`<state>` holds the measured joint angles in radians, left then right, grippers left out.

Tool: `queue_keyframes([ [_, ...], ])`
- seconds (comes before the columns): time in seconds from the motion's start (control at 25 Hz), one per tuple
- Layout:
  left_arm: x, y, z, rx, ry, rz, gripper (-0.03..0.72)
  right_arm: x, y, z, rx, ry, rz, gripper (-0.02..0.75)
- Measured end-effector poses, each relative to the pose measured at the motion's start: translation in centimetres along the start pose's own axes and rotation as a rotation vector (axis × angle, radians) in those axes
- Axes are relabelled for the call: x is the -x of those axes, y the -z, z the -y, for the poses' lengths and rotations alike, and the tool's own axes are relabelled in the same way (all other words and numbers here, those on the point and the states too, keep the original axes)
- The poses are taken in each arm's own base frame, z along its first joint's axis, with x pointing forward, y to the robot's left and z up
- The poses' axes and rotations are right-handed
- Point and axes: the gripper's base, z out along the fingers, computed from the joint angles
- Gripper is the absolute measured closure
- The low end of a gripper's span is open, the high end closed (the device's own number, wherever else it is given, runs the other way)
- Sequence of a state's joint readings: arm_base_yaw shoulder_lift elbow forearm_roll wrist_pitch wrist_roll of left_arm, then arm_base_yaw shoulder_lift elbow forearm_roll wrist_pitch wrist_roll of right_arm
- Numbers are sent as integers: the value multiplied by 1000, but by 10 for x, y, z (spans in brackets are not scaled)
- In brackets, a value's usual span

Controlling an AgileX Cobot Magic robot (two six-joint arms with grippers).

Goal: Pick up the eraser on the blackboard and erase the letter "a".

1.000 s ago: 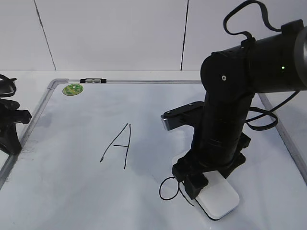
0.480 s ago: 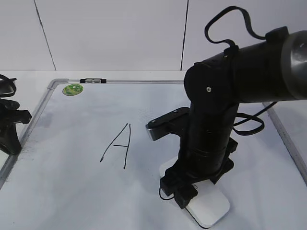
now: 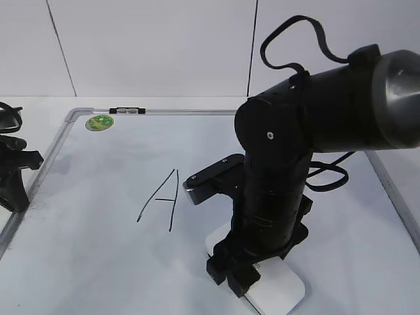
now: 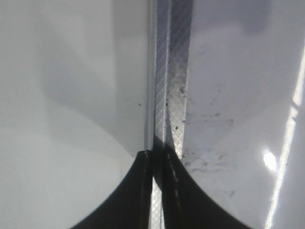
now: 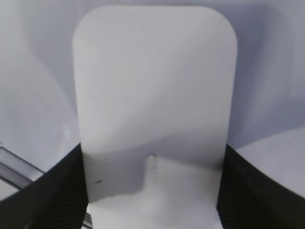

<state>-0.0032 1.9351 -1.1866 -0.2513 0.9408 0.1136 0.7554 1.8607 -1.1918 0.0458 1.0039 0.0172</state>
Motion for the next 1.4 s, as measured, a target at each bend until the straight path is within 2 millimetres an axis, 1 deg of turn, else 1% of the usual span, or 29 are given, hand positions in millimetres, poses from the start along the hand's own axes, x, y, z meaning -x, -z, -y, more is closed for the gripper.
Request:
queue_keyframes([
  [0.2,0,0,0,0,0,0,672,0,0,-8,0,23,1,178],
  [0.56,0,0,0,-2,1,0,672,0,0,-4,-76,-24,9,178],
  [0.68,0,0,0,-2,1,0,672,1,1,4,-92,-51,13,178],
  [1.0,0,0,0,-5,4,2,672,1,2,41,-94,-162,13,178],
  [1.28,0,0,1,-6,5,5,672,1,4,43,-101,-167,14,178],
  [1.4,0,0,1,-6,5,5,672,4,12,48,-130,-174,28,178],
])
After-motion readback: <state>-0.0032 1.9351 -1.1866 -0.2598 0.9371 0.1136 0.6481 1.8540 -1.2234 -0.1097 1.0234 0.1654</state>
